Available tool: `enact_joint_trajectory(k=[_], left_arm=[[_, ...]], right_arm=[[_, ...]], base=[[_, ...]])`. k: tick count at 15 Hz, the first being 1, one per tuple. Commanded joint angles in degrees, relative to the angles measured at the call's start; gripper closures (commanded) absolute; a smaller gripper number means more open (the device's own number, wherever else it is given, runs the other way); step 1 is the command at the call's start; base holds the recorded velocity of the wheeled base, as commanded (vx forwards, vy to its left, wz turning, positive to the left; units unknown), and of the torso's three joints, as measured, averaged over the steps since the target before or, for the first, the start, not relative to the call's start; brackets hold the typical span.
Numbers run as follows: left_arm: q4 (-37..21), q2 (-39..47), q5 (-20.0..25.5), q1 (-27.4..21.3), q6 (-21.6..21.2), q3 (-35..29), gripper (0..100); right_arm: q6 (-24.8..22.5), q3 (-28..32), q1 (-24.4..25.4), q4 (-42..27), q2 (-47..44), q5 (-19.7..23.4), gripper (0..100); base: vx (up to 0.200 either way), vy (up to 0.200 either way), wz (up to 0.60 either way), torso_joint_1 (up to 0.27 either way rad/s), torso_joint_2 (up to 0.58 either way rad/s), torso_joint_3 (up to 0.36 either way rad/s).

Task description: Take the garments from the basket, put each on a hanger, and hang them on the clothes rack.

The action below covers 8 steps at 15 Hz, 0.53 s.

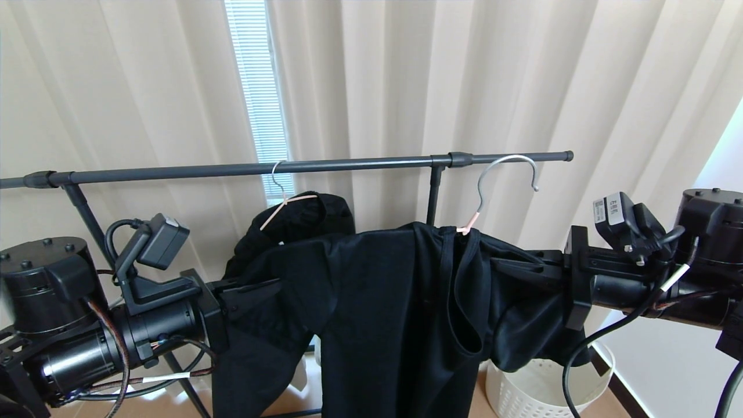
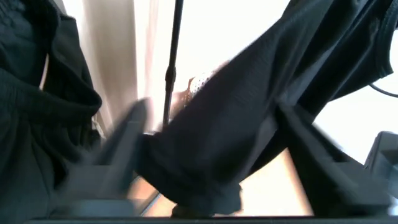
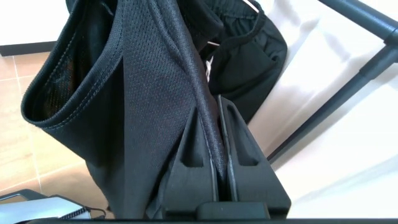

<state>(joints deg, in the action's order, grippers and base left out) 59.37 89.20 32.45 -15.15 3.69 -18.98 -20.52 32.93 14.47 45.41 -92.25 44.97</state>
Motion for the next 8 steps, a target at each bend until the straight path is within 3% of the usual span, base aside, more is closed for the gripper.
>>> enact_joint_trajectory(k=[1,8], left_arm=[[0.0,0.5,0.0,0.0,0.0,0.1,100],[0.0,0.2,0.1,4.2,-3.5,1.5,100]], right_arm=[[0.0,0.4,-0.1,0.1,-0.2,0.0,100],[0.1,1.4,-4.6,0.1,-0.5,1.7,100]], base=[[0.000,0.000,0.00,0.000,0.00,0.000],[0.000,0.000,0.00,0.000,0.00,0.000]])
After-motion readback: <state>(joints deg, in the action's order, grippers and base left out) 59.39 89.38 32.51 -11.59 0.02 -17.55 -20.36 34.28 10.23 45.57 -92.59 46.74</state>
